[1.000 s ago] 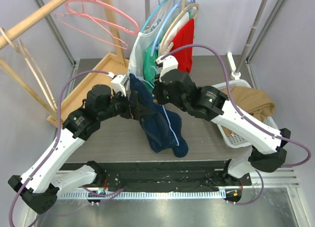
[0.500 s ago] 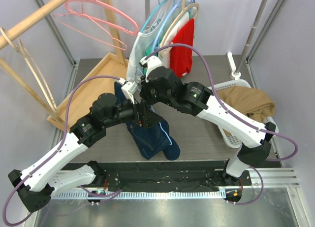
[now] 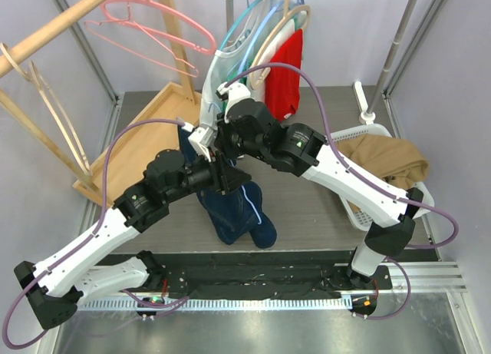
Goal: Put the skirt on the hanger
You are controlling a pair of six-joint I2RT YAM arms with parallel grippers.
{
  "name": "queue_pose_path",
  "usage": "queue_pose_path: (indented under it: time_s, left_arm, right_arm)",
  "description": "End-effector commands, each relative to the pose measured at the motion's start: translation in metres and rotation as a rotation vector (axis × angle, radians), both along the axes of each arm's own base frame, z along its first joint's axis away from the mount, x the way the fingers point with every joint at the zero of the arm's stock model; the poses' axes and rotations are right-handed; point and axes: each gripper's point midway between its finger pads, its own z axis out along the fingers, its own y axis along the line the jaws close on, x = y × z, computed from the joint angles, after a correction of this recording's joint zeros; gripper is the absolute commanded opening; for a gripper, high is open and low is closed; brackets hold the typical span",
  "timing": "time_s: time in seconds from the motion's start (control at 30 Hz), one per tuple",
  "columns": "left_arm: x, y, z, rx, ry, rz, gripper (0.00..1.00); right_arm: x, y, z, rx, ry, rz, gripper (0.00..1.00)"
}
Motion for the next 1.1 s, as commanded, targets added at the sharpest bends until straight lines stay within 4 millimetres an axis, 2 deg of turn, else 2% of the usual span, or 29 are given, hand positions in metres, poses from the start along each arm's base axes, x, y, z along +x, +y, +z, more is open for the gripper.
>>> queue_pose_path:
  time_s: [0.0, 0.03, 0.07, 0.1, 0.23, 0.27, 0.33, 0.37, 0.43, 0.47, 0.57, 0.73, 0.77, 0.87, 0.9, 0.97, 1.0, 1.07]
  left_arm:
    - [0.006, -0.001, 0.02, -0.046, -0.063, 0.022, 0.31]
    - [0.006, -0.001, 0.021, -0.045, -0.064, 0.025, 0.24]
    - [0.008, 0.001, 0.02, -0.042, -0.065, 0.04, 0.06]
    - [0.009, 0.004, 0.022, -0.042, -0.067, 0.051, 0.0]
    - [0.013, 0.017, 0.024, -0.024, -0.068, 0.123, 0.0]
    - [0.016, 0.021, 0.025, -0.023, -0.07, 0.152, 0.0]
    - [0.018, 0.03, 0.031, -0.031, -0.081, 0.19, 0.0]
    - [0.018, 0.033, 0.034, -0.035, -0.084, 0.205, 0.0]
    - [0.02, 0.039, 0.04, -0.044, -0.093, 0.24, 0.0]
    - [0.021, 0.043, 0.045, -0.044, -0.093, 0.254, 0.0]
    - [0.024, 0.049, 0.054, -0.049, -0.103, 0.294, 0.0]
    - [0.035, 0.059, 0.068, -0.055, -0.113, 0.378, 0.0]
    - [0.037, 0.06, 0.069, -0.051, -0.114, 0.391, 0.0]
    - [0.047, 0.065, 0.073, -0.036, -0.115, 0.449, 0.0]
    - [0.051, 0.065, 0.072, -0.024, -0.112, 0.464, 0.0]
    - [0.056, 0.07, 0.078, -0.026, -0.119, 0.505, 0.0]
    - [0.061, 0.068, 0.076, -0.014, -0.114, 0.517, 0.0]
    - [0.067, 0.07, 0.088, -0.023, -0.125, 0.554, 0.0]
  right_arm:
    - [-0.001, 0.021, 0.067, 0.228, -0.071, 0.024, 0.01]
    - [-0.001, 0.022, 0.068, 0.228, -0.072, 0.028, 0.01]
    - [0.0, 0.022, 0.069, 0.231, -0.073, 0.028, 0.01]
    - [0.001, 0.023, 0.068, 0.23, -0.073, 0.026, 0.01]
    - [0.002, 0.024, 0.068, 0.233, -0.074, 0.024, 0.02]
    - [0.002, 0.024, 0.068, 0.234, -0.075, 0.023, 0.09]
    - [0.003, 0.023, 0.068, 0.234, -0.08, 0.023, 0.14]
    - [0.003, 0.023, 0.067, 0.231, -0.08, 0.023, 0.25]
    - [0.003, 0.022, 0.067, 0.228, -0.083, 0.023, 0.38]
    - [0.002, 0.021, 0.069, 0.231, -0.085, 0.024, 0.5]
    - [0.0, 0.014, 0.073, 0.235, -0.096, 0.02, 0.65]
    - [-0.004, 0.0, 0.08, 0.246, -0.119, 0.006, 0.69]
    - [-0.008, -0.008, 0.089, 0.261, -0.135, 0.009, 0.69]
    - [-0.012, -0.016, 0.085, 0.256, -0.146, 0.014, 0.69]
    - [-0.016, -0.025, 0.093, 0.27, -0.161, 0.011, 0.7]
    - [-0.018, -0.033, 0.089, 0.267, -0.167, 0.004, 0.7]
    - [-0.021, -0.043, 0.097, 0.285, -0.183, -0.008, 0.7]
    - [-0.019, -0.051, 0.092, 0.281, -0.191, -0.037, 0.69]
